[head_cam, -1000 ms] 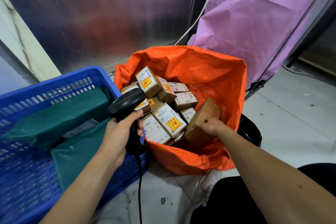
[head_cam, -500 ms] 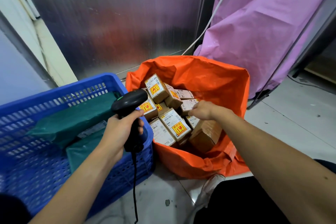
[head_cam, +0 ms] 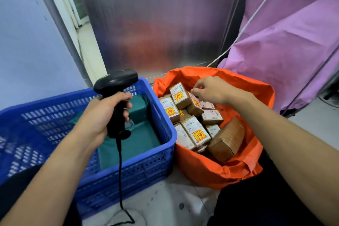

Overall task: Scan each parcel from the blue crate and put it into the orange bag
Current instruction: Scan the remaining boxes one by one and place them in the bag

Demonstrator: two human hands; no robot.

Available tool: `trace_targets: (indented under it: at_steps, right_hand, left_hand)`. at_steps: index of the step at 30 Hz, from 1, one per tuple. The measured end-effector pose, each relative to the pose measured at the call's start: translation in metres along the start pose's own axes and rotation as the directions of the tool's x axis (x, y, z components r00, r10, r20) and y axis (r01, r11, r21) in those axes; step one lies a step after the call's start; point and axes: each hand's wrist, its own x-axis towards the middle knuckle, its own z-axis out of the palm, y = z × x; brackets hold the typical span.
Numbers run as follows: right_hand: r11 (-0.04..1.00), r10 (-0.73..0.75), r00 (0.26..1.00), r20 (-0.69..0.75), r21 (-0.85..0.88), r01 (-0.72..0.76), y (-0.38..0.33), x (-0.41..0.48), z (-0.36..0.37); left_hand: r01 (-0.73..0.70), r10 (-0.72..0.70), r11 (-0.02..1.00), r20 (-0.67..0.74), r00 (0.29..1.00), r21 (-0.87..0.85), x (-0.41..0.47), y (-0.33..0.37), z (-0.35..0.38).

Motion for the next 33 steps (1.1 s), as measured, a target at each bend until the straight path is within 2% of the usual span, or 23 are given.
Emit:
trace_targets:
  at_steps: [8,15,21,26,33]
  right_hand:
    - [0.984,-0.163,0.984,-0.073,-0.090,0.156,-0.030,0.011,0.015]
    - [0.974,-0.191,0.978,-0.085,-0.141,0.178,-0.058,0.025,0.027]
    - [0.950,-0.246,0.969,-0.036,-0.209,0.234,-0.099,0.046,0.053]
    - [0.910,-0.273,0.961,0.051,-0.311,0.275,-0.116,0.064,0.089]
    - [0.817,-0.307,0.928,0.212,-0.442,0.371,-0.117,0.090,0.126]
  left_hand:
    - [-0.003,0.002,1.000,-0.085,0.996,-0.007,0.002,0.007,-0.037]
    - [-0.005,0.004,1.000,-0.133,0.991,-0.004,0.006,0.016,-0.077]
    - [0.124,-0.125,0.992,-0.087,0.988,-0.015,0.017,0.024,-0.123]
    - [0.068,-0.073,0.996,-0.079,0.994,-0.058,0.020,0.033,-0.153]
    - [0.153,-0.151,0.988,-0.179,0.972,-0.002,0.040,0.017,-0.196]
